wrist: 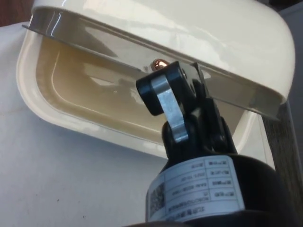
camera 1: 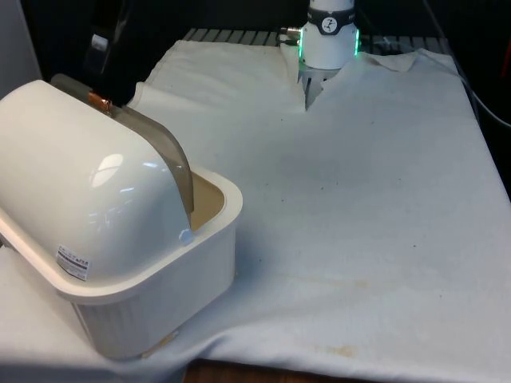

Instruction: Open the lid, then close it.

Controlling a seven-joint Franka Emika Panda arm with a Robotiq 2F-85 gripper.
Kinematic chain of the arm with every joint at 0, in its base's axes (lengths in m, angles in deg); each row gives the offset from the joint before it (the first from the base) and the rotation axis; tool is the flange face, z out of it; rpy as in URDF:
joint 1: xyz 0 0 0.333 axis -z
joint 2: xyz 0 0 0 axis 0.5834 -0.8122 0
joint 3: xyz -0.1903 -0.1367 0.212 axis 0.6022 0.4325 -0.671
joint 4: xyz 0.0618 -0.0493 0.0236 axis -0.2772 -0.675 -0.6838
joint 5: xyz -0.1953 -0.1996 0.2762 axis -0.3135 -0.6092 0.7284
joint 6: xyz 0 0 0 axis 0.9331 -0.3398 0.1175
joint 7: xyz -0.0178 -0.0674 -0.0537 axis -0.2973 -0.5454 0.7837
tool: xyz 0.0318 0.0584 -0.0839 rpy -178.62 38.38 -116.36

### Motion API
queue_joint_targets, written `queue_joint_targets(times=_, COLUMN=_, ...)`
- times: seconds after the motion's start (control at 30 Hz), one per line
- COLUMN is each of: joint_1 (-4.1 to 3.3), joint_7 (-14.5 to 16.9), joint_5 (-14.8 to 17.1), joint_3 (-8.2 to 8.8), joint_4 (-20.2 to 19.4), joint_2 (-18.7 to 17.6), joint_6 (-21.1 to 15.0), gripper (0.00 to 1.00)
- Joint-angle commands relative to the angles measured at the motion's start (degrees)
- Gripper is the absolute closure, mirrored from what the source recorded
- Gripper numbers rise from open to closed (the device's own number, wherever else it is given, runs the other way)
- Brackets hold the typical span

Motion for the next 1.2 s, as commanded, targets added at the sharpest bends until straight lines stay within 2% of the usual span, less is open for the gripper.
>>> queue_joint_targets(times=0.0, joint_1=0.00, joint_7=-0.69, joint_5=0.23, joint_3=0.11, joint_4=0.86, joint_2=-0.69, joint_6=-0.06, gripper=1.00)
queue_joint_targets(times=0.17, joint_1=0.00, joint_7=-1.83, joint_5=0.17, joint_3=0.29, joint_4=3.09, joint_2=-2.58, joint_6=0.17, gripper=1.00)
queue_joint_targets(times=0.2, joint_1=0.00, joint_7=-1.32, joint_5=0.00, joint_3=0.17, joint_4=2.58, joint_2=-2.18, joint_6=0.06, gripper=1.00)
queue_joint_targets(times=0.47, joint_1=-0.17, joint_7=-3.67, joint_5=-0.06, joint_3=0.92, joint_4=6.19, joint_2=-5.27, joint_6=0.63, gripper=1.00)
queue_joint_targets(times=0.5, joint_1=0.06, joint_7=-3.04, joint_5=0.00, joint_3=0.52, joint_4=5.96, joint_2=-5.10, joint_6=0.34, gripper=1.00)
queue_joint_targets(times=0.6, joint_1=-0.29, joint_7=-4.30, joint_5=-0.17, joint_3=1.15, joint_4=6.53, joint_2=-5.67, joint_6=0.63, gripper=1.00)
queue_joint_targets(times=0.77, joint_1=-0.40, joint_7=-4.98, joint_5=-0.29, joint_3=1.38, joint_4=6.47, joint_2=-5.84, joint_6=0.57, gripper=1.00)
queue_joint_targets(times=0.8, joint_1=0.00, joint_7=-3.95, joint_5=0.00, joint_3=0.69, joint_4=6.30, joint_2=-5.61, joint_6=0.40, gripper=1.00)
queue_joint_targets(times=0.83, joint_1=-0.40, joint_7=-5.10, joint_5=-0.29, joint_3=1.43, joint_4=6.47, joint_2=-5.84, joint_6=0.52, gripper=1.00)
queue_joint_targets(times=1.07, joint_1=-0.52, joint_7=-6.53, joint_5=-0.40, joint_3=1.66, joint_4=6.47, joint_2=-6.53, joint_6=0.52, gripper=1.00)
queue_joint_targets(times=1.1, joint_1=0.00, joint_7=-5.33, joint_5=0.00, joint_3=0.74, joint_4=6.25, joint_2=-6.13, joint_6=0.46, gripper=1.00)
queue_joint_targets(times=1.13, joint_1=-0.57, joint_7=-6.99, joint_5=-0.46, joint_3=1.78, joint_4=6.65, joint_2=-6.76, joint_6=0.57, gripper=1.00)
queue_joint_targets(times=1.17, joint_1=-0.57, joint_7=-7.16, joint_5=-0.46, joint_3=1.78, joint_4=6.70, joint_2=-6.88, joint_6=0.57, gripper=1.00)
